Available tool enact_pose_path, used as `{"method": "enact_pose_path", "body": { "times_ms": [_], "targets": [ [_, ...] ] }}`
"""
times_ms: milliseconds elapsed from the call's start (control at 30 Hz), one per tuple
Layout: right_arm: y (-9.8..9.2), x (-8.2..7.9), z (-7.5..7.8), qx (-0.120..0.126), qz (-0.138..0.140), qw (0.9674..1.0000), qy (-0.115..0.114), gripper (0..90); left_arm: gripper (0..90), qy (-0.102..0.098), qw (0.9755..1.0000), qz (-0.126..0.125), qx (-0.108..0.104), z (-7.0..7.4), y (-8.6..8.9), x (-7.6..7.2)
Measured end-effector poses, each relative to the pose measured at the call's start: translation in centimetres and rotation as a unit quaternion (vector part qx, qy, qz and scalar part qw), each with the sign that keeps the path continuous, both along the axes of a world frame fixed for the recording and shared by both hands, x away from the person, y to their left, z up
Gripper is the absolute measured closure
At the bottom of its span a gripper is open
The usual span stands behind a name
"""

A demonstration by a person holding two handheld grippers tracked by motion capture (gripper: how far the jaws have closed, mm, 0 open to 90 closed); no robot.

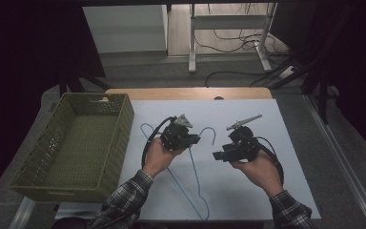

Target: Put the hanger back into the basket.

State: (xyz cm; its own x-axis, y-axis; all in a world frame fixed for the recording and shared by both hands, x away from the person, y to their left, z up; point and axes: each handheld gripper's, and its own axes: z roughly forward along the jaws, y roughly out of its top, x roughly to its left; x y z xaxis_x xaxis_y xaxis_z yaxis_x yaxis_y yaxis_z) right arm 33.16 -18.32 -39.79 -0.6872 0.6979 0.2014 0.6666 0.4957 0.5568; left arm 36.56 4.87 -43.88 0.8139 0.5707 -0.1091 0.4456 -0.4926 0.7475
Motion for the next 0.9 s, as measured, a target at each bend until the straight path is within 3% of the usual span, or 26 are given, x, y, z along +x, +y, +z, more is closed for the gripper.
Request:
{"method": "enact_pose_path", "body": {
  "times_ms": [167, 200, 333, 600, 800, 900],
  "targets": [
    [0.7, -0.7, -0.5, 0.015, 0.011, 0.9998, 0.011, 50.9, 86.3, -0.002, 0.9999, 0.008, -0.009, 0.3, 0.1, -0.4],
    [1.4, -1.0, -0.9, 0.030, 0.017, 0.9991, 0.023, 53.0, 86.3, -0.005, 0.9998, 0.012, -0.013, 0.4, 0.1, -0.6],
    [2.5, -1.2, -1.3, 0.045, 0.026, 0.9981, 0.033, 55.7, 86.2, -0.009, 0.9998, 0.012, -0.013, 0.6, 0.0, -1.0],
    [5.1, -0.9, -2.7, 0.046, 0.030, 0.9970, 0.053, 63.3, 86.2, -0.010, 0.9995, 0.022, -0.020, 0.7, -0.1, -1.4],
    [5.6, -0.5, -3.4, 0.045, 0.022, 0.9969, 0.061, 68.0, 86.2, -0.007, 0.9993, 0.027, -0.026, 0.6, -0.2, -1.6],
    [5.8, -0.3, -3.8, 0.046, 0.019, 0.9968, 0.063, 76.5, 86.1, -0.003, 0.9993, 0.025, -0.030, 0.6, -0.3, -1.6]
  ]
}}
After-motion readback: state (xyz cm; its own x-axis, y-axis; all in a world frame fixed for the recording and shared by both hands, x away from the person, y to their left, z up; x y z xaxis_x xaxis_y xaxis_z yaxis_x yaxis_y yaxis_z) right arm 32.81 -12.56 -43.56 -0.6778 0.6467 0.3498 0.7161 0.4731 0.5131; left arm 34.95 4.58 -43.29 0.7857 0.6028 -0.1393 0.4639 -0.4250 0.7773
